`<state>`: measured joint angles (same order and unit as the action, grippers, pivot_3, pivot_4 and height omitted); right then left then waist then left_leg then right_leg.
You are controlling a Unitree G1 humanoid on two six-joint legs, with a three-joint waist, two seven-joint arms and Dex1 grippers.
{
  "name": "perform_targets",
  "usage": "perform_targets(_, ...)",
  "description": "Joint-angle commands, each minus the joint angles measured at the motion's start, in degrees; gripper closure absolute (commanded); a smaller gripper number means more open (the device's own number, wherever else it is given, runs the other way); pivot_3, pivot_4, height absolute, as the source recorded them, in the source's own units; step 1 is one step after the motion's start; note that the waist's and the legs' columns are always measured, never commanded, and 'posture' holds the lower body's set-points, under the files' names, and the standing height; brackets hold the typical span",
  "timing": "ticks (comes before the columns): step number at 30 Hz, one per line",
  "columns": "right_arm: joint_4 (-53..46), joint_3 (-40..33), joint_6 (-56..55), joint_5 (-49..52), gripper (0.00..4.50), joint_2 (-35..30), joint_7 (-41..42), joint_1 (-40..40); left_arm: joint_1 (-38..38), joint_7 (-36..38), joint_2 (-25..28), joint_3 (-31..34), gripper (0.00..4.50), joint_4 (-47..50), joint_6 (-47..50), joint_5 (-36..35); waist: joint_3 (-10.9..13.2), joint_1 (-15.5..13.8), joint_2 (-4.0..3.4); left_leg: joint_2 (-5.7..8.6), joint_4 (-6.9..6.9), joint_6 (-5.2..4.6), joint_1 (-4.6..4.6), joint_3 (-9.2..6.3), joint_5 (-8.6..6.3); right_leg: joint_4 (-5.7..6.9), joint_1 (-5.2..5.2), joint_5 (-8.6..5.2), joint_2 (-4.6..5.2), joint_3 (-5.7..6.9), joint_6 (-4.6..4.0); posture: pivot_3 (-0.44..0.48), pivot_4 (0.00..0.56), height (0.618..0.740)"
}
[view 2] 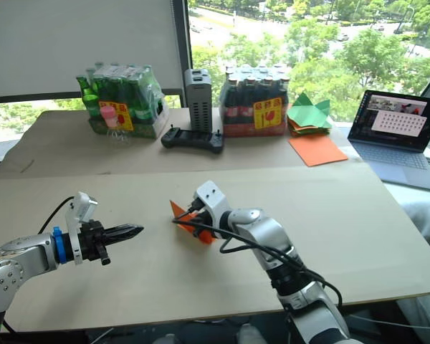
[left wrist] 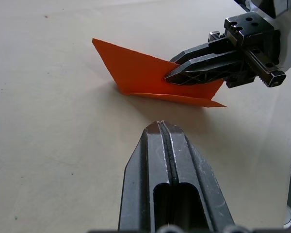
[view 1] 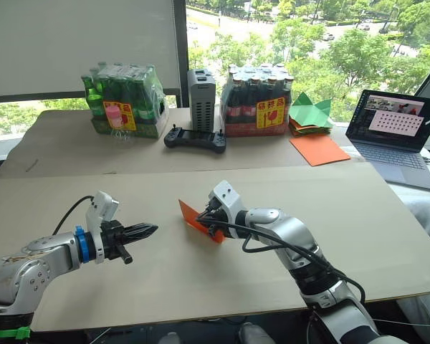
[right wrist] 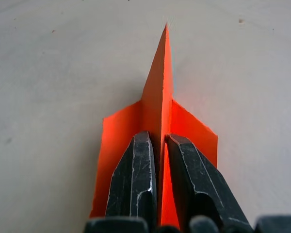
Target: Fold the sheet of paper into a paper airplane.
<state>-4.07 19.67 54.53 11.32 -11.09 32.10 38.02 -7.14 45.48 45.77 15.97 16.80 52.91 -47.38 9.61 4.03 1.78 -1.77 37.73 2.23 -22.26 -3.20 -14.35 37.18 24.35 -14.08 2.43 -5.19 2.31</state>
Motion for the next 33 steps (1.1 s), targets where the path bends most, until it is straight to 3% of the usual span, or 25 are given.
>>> perform_targets(1,-1.3,-0.2,-1.3,0.0,4.37,0.1,0.1,1.1,-0.6,-0.2,0.1,1.6,4.5,1.6,-0.1,-1.1,0.0,0.0,0.0,0.0,0.0,0.0,0.0,0.0,0.0,0.0,0.0,0.0,0.0,0.0,0.0,0.0,0.15,0.74)
perform_targets(17,-2.6,-1.2,-1.2,-0.3,4.46,-2.2,0.3,1.6,-0.5,-0.6,-0.2,1.4,4.5,1.6,-0.4,-0.9,0.0,-0.1,0.0,0.0,0.0,0.0,0.0,0.0,0.0,0.0,0.0,0.0,0.0,0.0,0.0,0.0,0.15,0.74)
perform_targets(25,-5.3,-9.9,1.4,-1.6,4.46,-9.6,-4.8,0.6,-0.3,-0.7,-0.8,1.1,4.5,1.8,-0.7,-1.0,0.0,-0.2,0.0,0.02,0.01,0.0,-0.02,0.0,0.0,-0.02,-0.01,0.0,0.02,0.0,0.0,0.0,0.15,0.74)
perform_targets(33,-0.5,-22.1,-0.1,-5.7,4.46,-15.9,-14.5,-2.2,-1.5,0.9,-1.5,-0.5,4.5,1.8,-1.0,-1.0,0.0,-0.2,0.01,0.02,0.01,0.0,-0.02,0.03,0.0,-0.03,-0.02,0.0,0.01,-0.02,0.0,0.0,0.15,0.74)
